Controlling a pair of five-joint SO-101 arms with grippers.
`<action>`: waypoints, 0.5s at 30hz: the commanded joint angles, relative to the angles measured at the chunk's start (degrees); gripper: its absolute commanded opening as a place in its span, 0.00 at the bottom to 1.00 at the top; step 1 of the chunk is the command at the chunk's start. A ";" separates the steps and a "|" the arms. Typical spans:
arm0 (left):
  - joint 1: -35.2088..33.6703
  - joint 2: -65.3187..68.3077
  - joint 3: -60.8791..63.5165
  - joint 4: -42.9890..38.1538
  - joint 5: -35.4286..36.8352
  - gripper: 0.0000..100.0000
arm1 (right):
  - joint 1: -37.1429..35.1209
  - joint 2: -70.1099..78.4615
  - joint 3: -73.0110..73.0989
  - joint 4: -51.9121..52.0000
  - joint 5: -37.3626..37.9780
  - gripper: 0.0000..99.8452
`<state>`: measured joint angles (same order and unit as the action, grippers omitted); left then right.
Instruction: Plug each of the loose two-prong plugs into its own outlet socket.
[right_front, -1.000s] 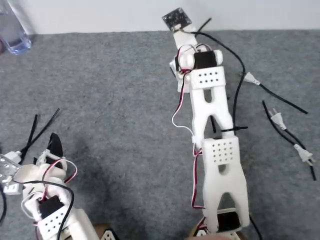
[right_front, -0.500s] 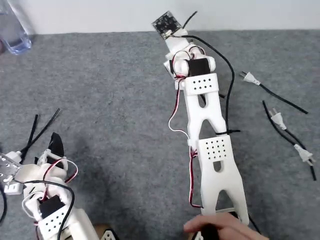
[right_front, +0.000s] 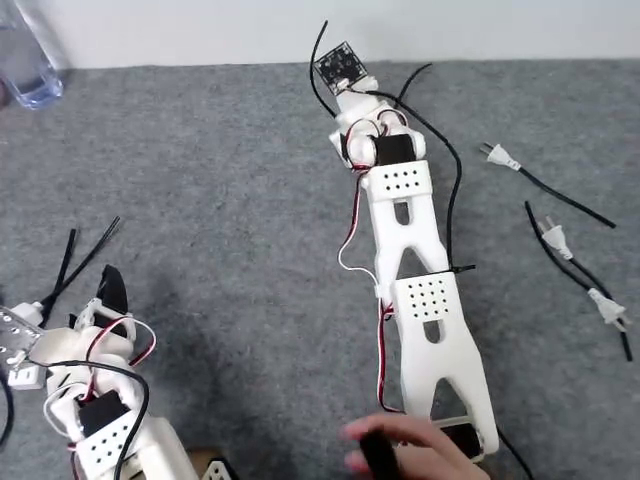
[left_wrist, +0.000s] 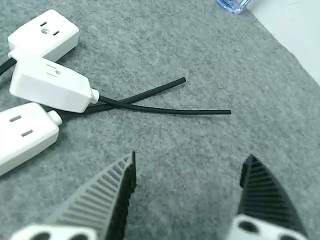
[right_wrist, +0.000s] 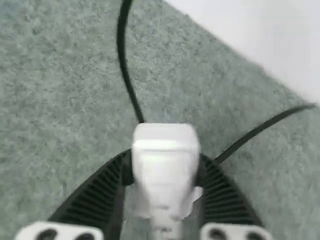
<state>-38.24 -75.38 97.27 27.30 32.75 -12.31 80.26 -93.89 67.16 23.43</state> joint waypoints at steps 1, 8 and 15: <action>0.35 -0.53 -0.48 -0.18 0.62 0.32 | -0.40 -0.22 -1.67 1.27 -0.35 0.39; 0.35 -0.53 -0.48 -0.18 0.62 0.32 | -0.75 -4.09 -1.76 2.33 -0.53 0.39; 0.35 -0.53 -0.48 -0.18 0.62 0.32 | -1.01 -12.00 -1.76 7.34 -0.62 0.39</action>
<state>-38.24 -75.38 97.27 27.30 32.75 -12.66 75.25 -93.71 72.62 23.52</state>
